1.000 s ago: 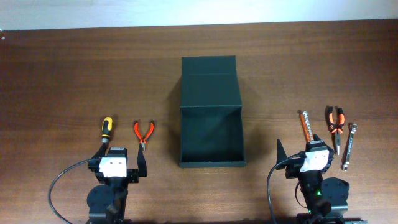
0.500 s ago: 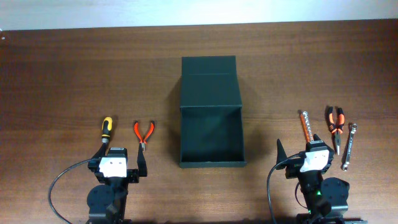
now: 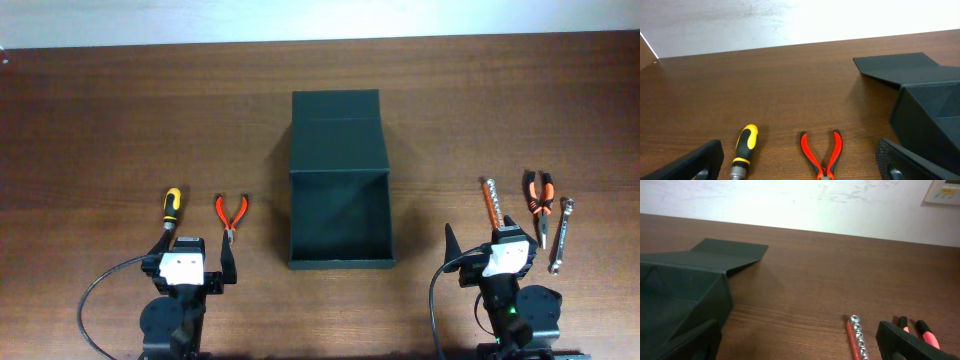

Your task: Pack container

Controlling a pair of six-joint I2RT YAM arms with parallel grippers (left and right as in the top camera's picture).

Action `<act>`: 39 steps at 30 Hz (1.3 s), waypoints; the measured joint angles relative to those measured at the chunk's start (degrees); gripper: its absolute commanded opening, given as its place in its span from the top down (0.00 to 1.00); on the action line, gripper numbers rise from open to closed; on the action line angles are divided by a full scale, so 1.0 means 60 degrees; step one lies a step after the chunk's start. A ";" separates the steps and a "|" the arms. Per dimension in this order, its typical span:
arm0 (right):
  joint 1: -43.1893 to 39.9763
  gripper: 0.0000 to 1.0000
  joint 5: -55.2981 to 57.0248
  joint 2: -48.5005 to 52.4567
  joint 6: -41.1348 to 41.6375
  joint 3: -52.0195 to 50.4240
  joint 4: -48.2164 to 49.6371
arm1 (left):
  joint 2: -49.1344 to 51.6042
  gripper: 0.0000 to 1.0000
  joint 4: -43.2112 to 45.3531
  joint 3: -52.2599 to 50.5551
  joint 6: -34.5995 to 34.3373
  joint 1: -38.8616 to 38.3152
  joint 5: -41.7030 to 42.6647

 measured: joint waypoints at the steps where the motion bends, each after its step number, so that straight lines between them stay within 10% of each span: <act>1: 0.0000 0.01 0.0000 0.0000 0.0004 0.0000 0.0000 | 0.0000 0.01 0.0000 0.0000 0.0000 0.0000 0.0000; 25: -0.0044 0.01 0.0430 0.1315 0.0477 0.0739 0.1042 | 0.0244 0.01 0.0572 0.0066 -0.0051 0.0000 0.0076; 30: -0.0619 0.01 0.0630 0.4736 0.0503 0.3712 -0.0284 | 0.2324 0.01 0.0444 0.1049 -0.0189 0.0000 0.0142; 39: -0.2361 0.01 0.0528 1.0338 0.0503 1.0794 -0.7282 | 0.8134 0.01 -0.1719 0.5515 -0.0266 0.0000 0.0696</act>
